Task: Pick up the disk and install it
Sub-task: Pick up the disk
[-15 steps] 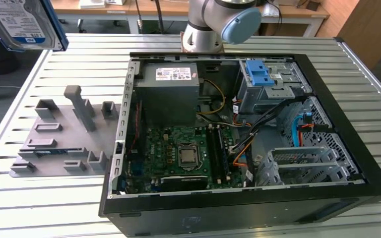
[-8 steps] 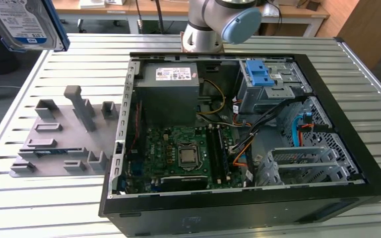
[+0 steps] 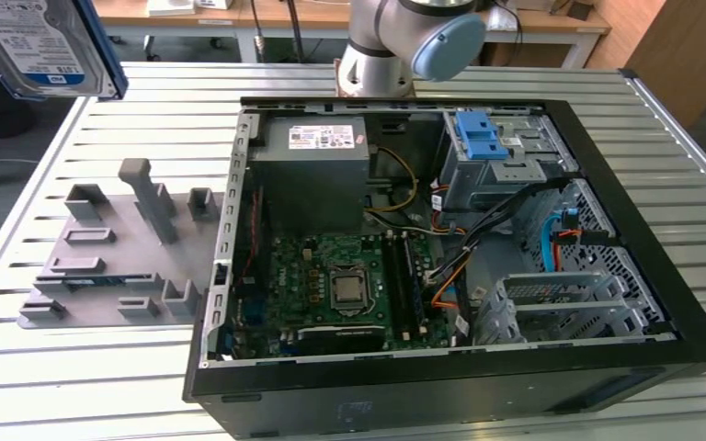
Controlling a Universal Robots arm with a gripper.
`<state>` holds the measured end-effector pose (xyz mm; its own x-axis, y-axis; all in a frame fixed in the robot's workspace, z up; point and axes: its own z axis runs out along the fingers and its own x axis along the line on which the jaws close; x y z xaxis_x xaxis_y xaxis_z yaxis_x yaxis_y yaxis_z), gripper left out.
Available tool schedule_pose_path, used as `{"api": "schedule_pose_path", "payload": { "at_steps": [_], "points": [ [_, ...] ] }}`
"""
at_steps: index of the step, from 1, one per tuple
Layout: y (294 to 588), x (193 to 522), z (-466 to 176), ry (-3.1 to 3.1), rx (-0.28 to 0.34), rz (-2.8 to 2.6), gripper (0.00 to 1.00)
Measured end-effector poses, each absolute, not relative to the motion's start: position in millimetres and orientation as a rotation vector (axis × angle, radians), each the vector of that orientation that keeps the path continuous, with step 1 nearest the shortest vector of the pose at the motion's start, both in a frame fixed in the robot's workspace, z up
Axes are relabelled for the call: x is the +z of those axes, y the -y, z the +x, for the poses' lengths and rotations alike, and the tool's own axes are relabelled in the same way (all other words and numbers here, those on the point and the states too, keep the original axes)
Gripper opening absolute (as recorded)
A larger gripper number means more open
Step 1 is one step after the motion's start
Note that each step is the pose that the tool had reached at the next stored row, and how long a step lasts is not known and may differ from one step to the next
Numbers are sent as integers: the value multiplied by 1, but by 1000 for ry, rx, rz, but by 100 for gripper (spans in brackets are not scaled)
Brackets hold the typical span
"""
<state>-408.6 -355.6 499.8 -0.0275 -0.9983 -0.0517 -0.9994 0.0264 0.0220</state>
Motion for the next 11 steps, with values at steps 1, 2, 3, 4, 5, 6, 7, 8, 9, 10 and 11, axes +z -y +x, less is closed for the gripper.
{"api": "schedule_pose_path", "payload": {
  "at_steps": [1,2,3,4,5,6,7,8,9,10,11],
  "points": [
    [356,500,-407,-2235,81,-2175,36],
    [356,500,-405,-2235,81,-2175,36],
    [356,500,-403,-2235,81,-2175,36],
    [356,500,-401,-2235,81,-2175,36],
    [356,500,-399,-2235,81,-2175,36],
    [357,500,-397,-2235,81,-2175,36],
    [357,500,-396,-2235,81,-2175,36],
    [357,500,-395,-2235,81,-2175,36],
    [357,500,-394,-2235,81,-2175,36],
    [358,500,-393,-2235,81,-2175,36],
    [360,500,-393,-2235,81,-2175,36]
  ]
}}
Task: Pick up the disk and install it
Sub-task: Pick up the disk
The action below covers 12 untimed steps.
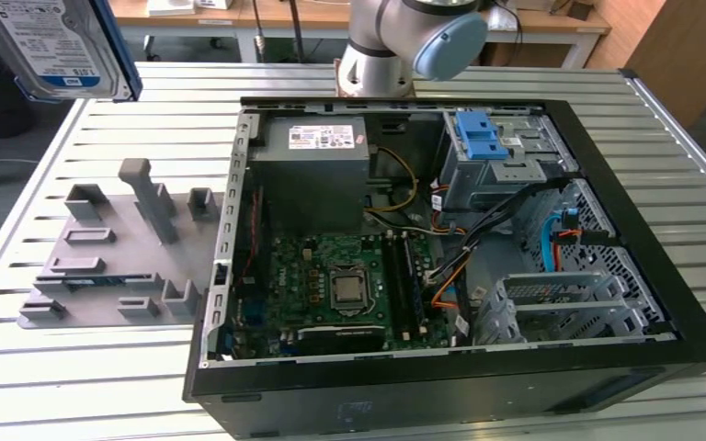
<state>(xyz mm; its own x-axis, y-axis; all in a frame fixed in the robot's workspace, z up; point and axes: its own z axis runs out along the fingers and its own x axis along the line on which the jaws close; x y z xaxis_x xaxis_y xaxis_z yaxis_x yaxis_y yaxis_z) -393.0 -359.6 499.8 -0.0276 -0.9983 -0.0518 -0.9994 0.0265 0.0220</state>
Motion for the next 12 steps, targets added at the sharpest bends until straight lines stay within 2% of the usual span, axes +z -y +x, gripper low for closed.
{"api": "schedule_pose_path", "payload": {
  "at_steps": [12],
  "points": [
    [374,500,-379,-2235,81,-2175,36]
  ]
}}
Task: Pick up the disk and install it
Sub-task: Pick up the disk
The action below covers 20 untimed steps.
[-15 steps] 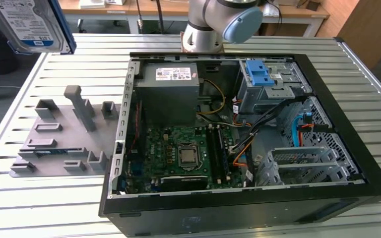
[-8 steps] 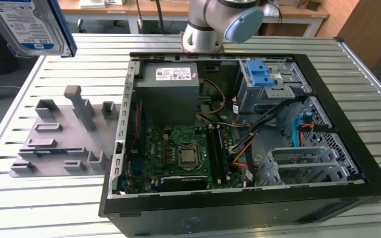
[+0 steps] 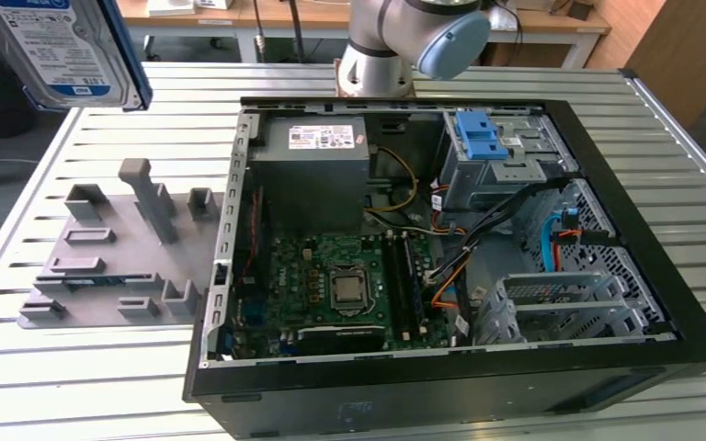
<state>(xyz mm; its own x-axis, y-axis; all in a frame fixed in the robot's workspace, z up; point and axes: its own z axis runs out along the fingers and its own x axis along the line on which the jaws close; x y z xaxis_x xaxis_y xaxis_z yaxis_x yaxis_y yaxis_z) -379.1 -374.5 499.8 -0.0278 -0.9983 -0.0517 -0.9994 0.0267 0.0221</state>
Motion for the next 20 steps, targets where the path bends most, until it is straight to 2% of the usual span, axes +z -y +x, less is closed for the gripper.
{"api": "schedule_pose_path", "payload": {
  "at_steps": [20],
  "points": [
    [382,500,-347,-2236,81,-2175,36]
  ]
}}
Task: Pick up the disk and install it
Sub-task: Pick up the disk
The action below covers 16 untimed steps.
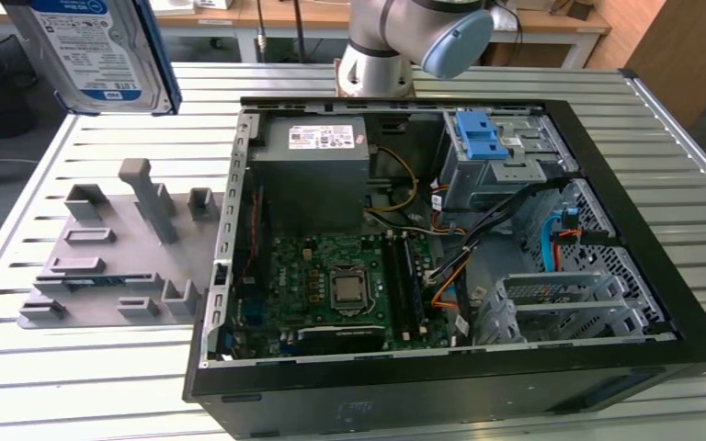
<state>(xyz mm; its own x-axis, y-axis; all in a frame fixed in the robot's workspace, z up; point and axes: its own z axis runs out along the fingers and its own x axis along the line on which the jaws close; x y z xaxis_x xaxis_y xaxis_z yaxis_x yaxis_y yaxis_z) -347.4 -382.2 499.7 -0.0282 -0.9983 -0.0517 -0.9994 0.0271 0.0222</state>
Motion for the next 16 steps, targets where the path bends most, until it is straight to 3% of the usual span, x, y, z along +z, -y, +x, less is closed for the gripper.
{"api": "schedule_pose_path", "payload": {
  "at_steps": [16],
  "points": [
    [398,500,-326,-2236,82,-2175,36]
  ]
}}
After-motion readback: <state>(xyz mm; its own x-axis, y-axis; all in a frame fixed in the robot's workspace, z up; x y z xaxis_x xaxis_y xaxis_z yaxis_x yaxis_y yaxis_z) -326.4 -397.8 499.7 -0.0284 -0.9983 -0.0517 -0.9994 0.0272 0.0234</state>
